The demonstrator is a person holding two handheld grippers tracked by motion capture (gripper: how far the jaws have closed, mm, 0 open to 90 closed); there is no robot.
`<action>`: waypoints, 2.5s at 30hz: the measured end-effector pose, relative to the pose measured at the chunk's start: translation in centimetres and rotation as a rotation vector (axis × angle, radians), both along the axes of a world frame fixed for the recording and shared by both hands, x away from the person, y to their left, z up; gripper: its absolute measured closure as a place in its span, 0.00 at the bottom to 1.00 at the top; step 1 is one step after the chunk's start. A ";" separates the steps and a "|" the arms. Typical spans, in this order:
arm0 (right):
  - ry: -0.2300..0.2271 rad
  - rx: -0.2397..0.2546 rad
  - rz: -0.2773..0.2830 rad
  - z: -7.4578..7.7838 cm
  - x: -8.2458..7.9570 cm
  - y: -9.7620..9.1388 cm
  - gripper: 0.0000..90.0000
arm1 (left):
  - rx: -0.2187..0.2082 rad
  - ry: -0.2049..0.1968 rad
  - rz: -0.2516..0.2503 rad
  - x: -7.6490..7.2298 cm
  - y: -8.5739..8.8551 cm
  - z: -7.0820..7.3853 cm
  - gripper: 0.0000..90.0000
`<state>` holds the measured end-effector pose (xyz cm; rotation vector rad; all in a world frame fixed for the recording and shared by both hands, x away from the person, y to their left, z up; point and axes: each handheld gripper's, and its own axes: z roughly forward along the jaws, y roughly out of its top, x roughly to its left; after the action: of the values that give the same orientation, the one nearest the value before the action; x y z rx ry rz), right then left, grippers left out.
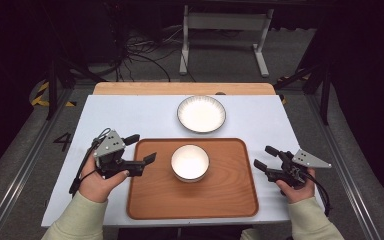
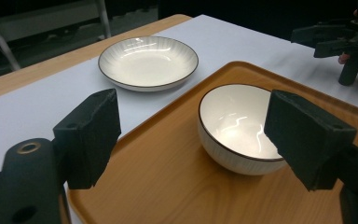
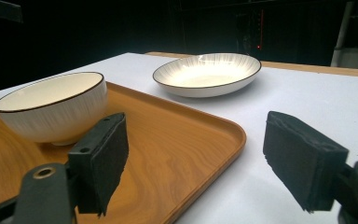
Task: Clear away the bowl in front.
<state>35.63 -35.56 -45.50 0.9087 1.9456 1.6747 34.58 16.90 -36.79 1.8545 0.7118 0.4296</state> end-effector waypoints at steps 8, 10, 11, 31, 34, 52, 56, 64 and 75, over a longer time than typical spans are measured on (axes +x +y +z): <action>0.010 0.008 0.006 0.0 0.1 -0.1 0.19 | -0.028 -0.037 0.018 -0.5 1.8 -0.3 0.19; 0.008 0.005 -0.001 0.0 0.1 0.0 0.17 | -0.039 -0.042 0.021 -0.6 2.3 -0.2 0.18; 0.003 0.001 -0.002 0.0 0.0 0.0 0.17 | -0.043 -0.042 0.021 -0.6 2.6 -0.2 0.18; -0.023 -0.032 -0.004 0.0 -0.3 0.3 0.08 | -0.064 -0.014 0.150 -1.4 8.3 -2.5 0.16; -0.025 -0.030 -0.012 0.0 -0.3 0.3 0.07 | -0.067 -0.003 0.162 -1.5 8.8 -3.3 0.16; -0.045 -0.027 -0.030 -0.1 -0.5 0.3 0.07 | -0.073 0.060 0.220 -1.6 10.8 -7.4 0.14; -0.047 -0.023 -0.033 -0.1 -0.5 0.2 0.07 | -0.070 0.071 0.231 -1.5 10.8 -8.0 0.14; -0.048 -0.018 -0.033 -0.1 -0.6 0.2 0.07 | -0.055 0.090 0.240 -1.2 10.9 -9.1 0.14; -0.047 -0.018 -0.031 -0.1 -0.6 0.2 0.07 | -0.029 0.098 0.232 -1.3 10.7 -9.8 0.13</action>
<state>35.07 -35.34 -45.60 0.8807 1.9032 1.6442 33.27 27.58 -46.64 1.7816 1.0004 0.4766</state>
